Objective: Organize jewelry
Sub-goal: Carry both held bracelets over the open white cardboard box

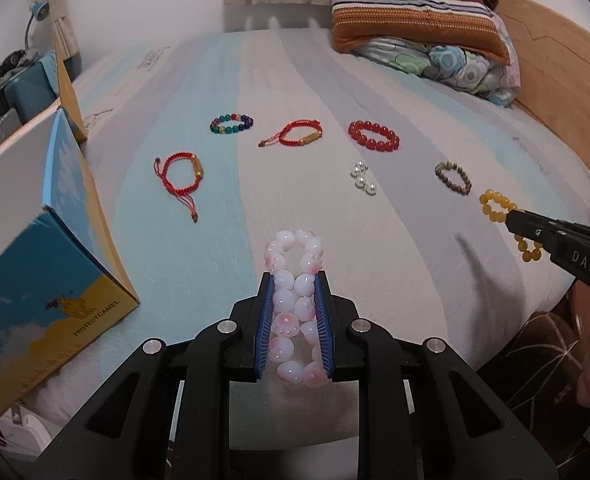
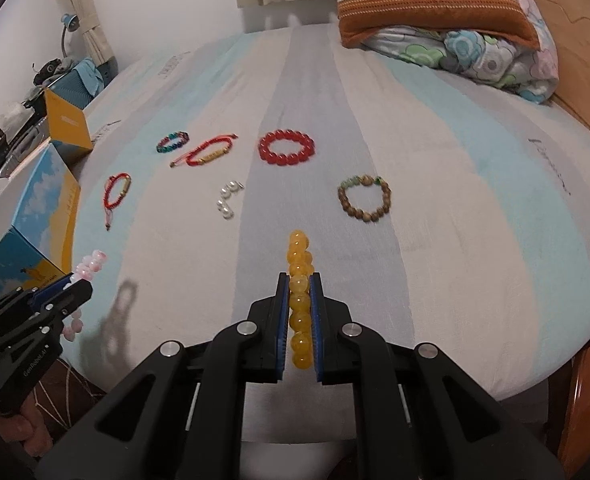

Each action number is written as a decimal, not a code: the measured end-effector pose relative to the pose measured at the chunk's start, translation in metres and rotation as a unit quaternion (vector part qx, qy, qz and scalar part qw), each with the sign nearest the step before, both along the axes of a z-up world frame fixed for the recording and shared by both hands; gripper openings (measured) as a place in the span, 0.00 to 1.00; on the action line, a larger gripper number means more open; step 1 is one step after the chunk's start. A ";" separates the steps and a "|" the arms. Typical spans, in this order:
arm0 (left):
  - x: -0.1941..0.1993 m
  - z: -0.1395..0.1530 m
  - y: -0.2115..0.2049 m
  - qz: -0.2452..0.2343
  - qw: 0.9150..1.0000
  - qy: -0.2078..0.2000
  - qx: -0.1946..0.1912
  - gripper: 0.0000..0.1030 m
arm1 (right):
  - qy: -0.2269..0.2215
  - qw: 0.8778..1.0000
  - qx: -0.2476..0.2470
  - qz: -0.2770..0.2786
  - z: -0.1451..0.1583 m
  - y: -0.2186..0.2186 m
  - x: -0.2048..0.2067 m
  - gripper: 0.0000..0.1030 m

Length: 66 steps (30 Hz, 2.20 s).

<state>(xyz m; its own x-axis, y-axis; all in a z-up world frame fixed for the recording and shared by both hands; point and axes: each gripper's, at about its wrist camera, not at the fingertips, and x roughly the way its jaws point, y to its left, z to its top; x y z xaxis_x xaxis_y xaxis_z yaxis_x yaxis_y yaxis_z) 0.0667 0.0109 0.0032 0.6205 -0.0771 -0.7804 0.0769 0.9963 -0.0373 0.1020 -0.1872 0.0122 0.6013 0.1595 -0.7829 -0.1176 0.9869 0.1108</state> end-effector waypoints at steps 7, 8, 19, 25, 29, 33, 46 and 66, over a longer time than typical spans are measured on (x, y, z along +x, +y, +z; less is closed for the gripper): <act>0.007 0.025 0.011 0.023 1.000 -0.003 0.004 0.19 | -0.012 1.000 -0.006 0.019 0.023 0.020 0.007 0.09; 0.007 0.029 0.014 0.027 1.000 -0.003 0.003 0.19 | -0.013 1.000 -0.006 0.022 0.027 0.024 0.009 0.09; 0.011 0.071 0.053 0.063 0.998 -0.018 0.003 0.19 | -0.026 0.998 -0.004 0.057 0.060 0.065 0.021 0.09; 0.011 0.094 0.079 0.088 0.996 -0.032 0.006 0.19 | -0.024 0.997 0.000 0.078 0.080 0.091 0.031 0.09; 0.009 0.105 0.103 0.109 0.993 -0.034 0.006 0.19 | -0.025 0.996 0.004 0.089 0.091 0.109 0.033 0.09; 0.003 0.114 0.127 0.127 0.991 -0.041 -0.002 0.19 | -0.029 0.994 -0.003 0.103 0.102 0.135 0.031 0.09; -0.029 0.133 0.208 0.178 0.983 -0.041 0.001 0.19 | -0.045 0.986 -0.011 0.160 0.123 0.229 0.017 0.09; -0.069 0.091 0.331 0.276 0.960 0.040 0.002 0.19 | -0.008 0.961 -0.009 0.275 0.089 0.392 -0.003 0.09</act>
